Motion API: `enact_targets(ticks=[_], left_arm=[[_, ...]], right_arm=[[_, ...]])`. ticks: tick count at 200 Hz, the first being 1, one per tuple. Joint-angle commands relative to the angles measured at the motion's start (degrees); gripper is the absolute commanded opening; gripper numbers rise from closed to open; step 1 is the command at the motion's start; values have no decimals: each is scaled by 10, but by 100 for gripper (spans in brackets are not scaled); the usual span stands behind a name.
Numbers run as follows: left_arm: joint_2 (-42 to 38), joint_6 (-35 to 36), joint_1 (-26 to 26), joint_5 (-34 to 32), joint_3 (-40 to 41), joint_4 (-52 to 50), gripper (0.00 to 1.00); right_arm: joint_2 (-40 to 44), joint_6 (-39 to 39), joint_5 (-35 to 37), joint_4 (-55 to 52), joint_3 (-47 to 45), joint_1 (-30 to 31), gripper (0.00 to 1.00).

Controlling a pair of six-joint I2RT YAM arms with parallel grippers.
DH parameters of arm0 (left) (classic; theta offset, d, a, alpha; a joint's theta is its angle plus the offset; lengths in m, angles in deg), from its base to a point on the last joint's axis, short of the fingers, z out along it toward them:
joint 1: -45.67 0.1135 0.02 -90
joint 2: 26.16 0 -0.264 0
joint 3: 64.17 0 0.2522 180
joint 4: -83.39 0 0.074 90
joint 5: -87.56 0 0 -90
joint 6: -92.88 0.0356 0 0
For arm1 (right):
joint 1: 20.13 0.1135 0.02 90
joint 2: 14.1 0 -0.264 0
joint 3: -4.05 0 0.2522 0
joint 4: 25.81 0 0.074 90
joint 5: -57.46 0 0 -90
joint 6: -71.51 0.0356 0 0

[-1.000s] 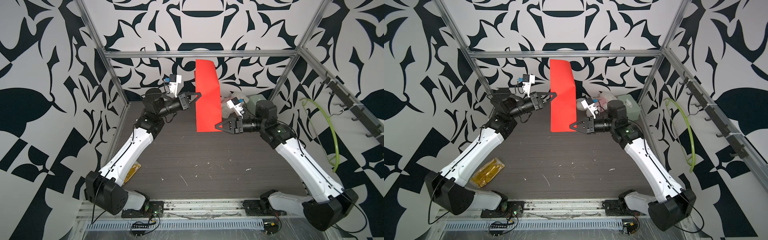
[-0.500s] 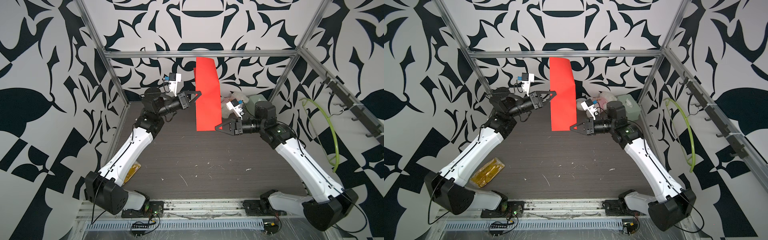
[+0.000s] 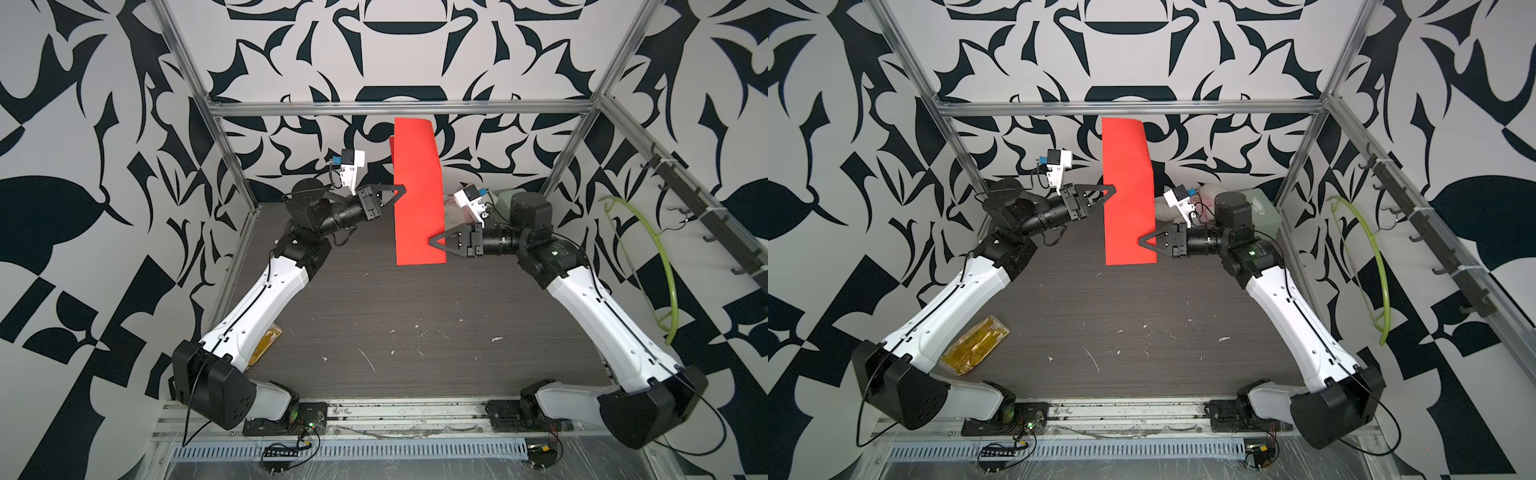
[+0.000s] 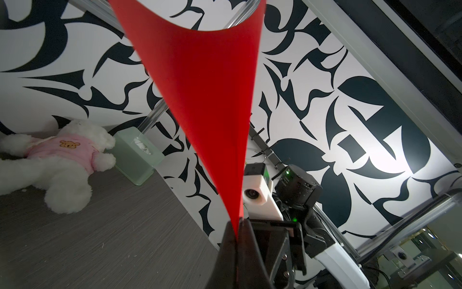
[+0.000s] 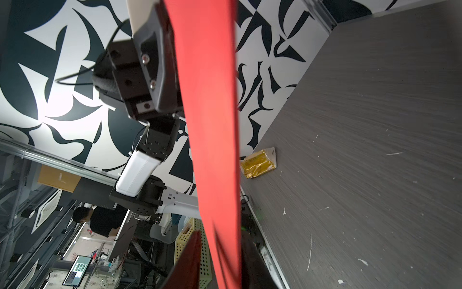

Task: Fold the rectangular paper in half along the long edge
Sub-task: Fold the paper.

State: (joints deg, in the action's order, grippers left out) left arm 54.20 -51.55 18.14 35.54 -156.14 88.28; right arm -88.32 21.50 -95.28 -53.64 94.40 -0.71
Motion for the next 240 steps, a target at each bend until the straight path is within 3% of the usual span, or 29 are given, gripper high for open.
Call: enact_targets(ticks=[1, 94, 132, 164, 177, 193, 219, 240], left_arm=[[1, -14, -11, 14, 14, 24, 0], [-18, -19, -24, 22, 65, 13, 0], [-24, -17, -24, 18, 69, 10, 0], [-25, -18, -24, 16, 66, 15, 0], [-26, -18, -24, 17, 64, 15, 0], [-24, -18, -24, 17, 63, 15, 0], [-21, -22, -25, 18, 63, 18, 0], [-18, -26, -28, 18, 65, 23, 0]], right_arm=[[-14, 14, 4, 68, 34, -8, 29], [-28, 50, 12, 131, 75, -38, 25], [-22, 62, 10, 144, 75, -51, 0], [-18, 60, 10, 138, 80, -58, 0], [-20, 56, 13, 124, 88, -65, 19], [-21, 52, 18, 117, 91, -76, 24], [-25, 71, 18, 152, 88, -82, 0], [-32, 85, 19, 175, 95, -84, 3]])
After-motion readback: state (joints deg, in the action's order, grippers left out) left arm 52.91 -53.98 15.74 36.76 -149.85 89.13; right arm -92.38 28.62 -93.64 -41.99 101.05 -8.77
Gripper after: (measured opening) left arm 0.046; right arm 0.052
